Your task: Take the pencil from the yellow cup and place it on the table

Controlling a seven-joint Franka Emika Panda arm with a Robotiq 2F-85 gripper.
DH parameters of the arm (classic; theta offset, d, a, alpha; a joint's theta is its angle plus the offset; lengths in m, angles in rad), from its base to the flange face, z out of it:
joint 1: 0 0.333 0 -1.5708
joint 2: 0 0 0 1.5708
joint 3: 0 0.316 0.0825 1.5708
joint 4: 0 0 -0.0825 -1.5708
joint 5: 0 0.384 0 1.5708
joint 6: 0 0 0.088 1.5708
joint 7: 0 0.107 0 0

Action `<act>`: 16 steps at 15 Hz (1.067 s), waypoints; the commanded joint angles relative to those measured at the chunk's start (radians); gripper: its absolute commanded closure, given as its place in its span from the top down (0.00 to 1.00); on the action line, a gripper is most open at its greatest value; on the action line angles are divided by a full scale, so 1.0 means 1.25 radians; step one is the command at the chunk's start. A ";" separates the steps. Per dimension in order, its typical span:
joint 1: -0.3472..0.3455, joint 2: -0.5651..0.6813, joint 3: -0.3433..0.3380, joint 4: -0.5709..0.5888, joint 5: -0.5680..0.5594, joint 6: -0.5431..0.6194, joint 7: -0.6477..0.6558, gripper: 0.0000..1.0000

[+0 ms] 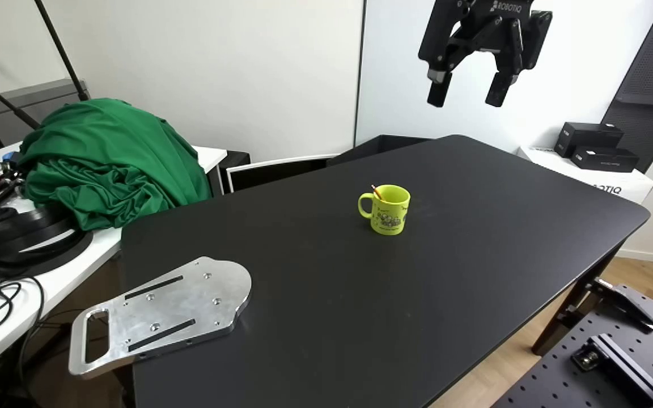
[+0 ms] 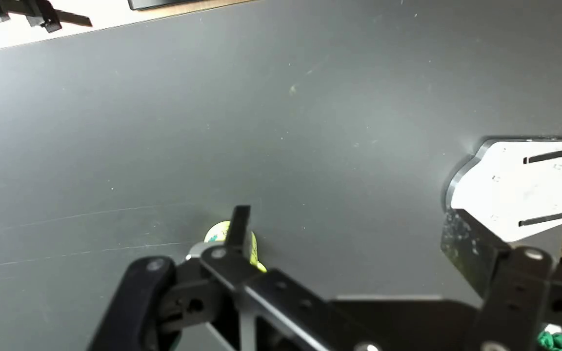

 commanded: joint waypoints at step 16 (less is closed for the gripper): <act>-0.042 0.341 -0.047 0.260 -0.037 0.056 -0.039 1.00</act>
